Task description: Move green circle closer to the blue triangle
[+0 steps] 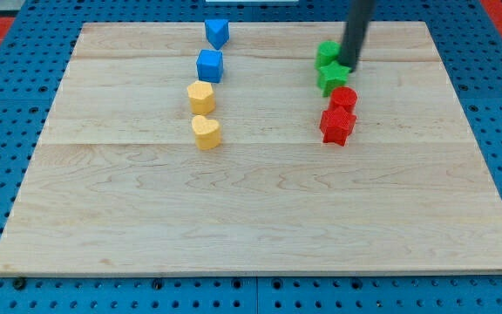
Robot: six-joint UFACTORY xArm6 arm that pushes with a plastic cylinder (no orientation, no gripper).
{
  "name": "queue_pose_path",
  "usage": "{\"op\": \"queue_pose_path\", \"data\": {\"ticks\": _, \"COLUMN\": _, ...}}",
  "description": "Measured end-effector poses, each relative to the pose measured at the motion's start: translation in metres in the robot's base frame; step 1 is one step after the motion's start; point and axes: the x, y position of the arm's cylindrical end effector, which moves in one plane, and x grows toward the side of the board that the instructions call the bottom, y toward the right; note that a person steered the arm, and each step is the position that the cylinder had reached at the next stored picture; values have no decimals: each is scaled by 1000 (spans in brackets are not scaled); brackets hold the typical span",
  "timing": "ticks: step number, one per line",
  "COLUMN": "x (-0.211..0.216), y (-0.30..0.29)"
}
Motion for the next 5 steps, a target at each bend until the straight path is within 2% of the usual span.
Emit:
{"op": "queue_pose_path", "data": {"ticks": 1, "x": -8, "y": -5}}
{"op": "queue_pose_path", "data": {"ticks": 2, "x": -15, "y": 17}}
{"op": "queue_pose_path", "data": {"ticks": 3, "x": -27, "y": -16}}
{"op": "queue_pose_path", "data": {"ticks": 4, "x": -40, "y": -84}}
{"op": "queue_pose_path", "data": {"ticks": 5, "x": -42, "y": -93}}
